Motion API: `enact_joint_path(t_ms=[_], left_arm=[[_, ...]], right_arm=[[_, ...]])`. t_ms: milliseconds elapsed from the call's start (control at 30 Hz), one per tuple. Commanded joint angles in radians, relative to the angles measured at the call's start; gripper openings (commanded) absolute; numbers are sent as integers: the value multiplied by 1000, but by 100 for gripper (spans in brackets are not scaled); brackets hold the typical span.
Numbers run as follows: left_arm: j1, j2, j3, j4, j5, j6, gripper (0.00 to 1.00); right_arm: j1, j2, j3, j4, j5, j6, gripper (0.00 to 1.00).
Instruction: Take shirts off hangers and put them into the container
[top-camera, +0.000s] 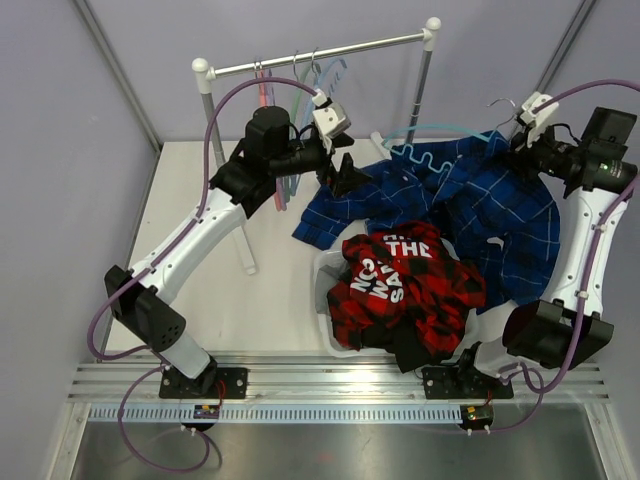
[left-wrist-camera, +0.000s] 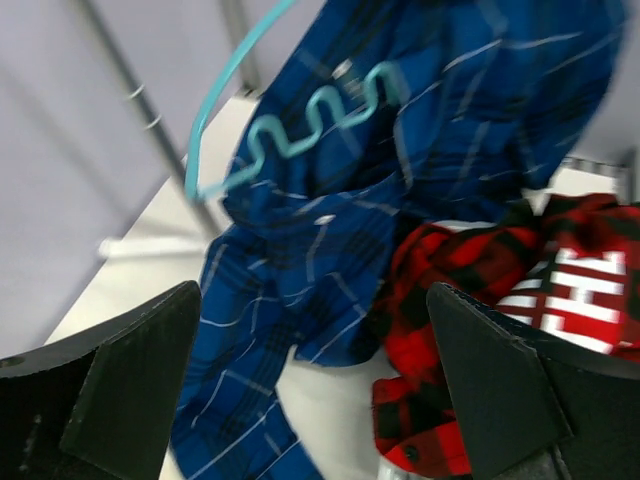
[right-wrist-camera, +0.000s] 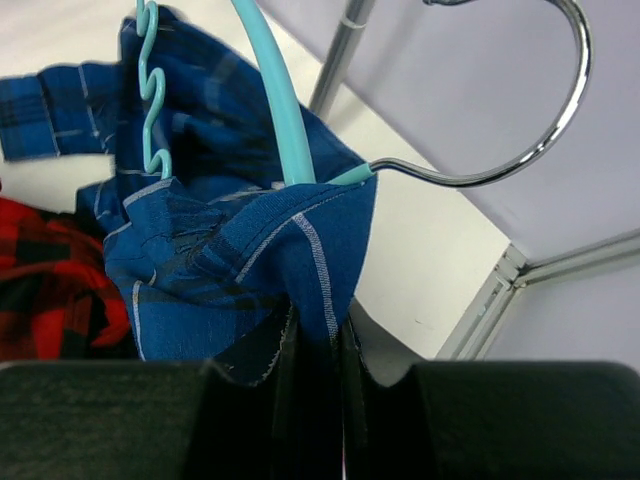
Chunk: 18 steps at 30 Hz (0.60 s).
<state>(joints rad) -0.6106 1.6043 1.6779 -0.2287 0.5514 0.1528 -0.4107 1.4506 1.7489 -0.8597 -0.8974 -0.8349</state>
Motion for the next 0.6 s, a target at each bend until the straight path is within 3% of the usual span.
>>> enact_joint_path(t_ms=[0, 100, 200, 367, 567], left_arm=[[-3, -17, 52, 52, 186, -22, 99], [-9, -9, 54, 52, 190, 4, 99], [-31, 2, 63, 26, 177, 68, 99], [-72, 66, 150, -107, 200, 177, 99], [-80, 149, 229, -204, 320, 159, 92]], right_arm=[[29, -2, 63, -122, -64, -272, 0], [76, -12, 49, -327, -103, -541, 0], [149, -41, 6, -410, -71, -728, 0], [274, -70, -32, -415, -25, -802, 0], [340, -75, -25, -381, -28, -765, 0]])
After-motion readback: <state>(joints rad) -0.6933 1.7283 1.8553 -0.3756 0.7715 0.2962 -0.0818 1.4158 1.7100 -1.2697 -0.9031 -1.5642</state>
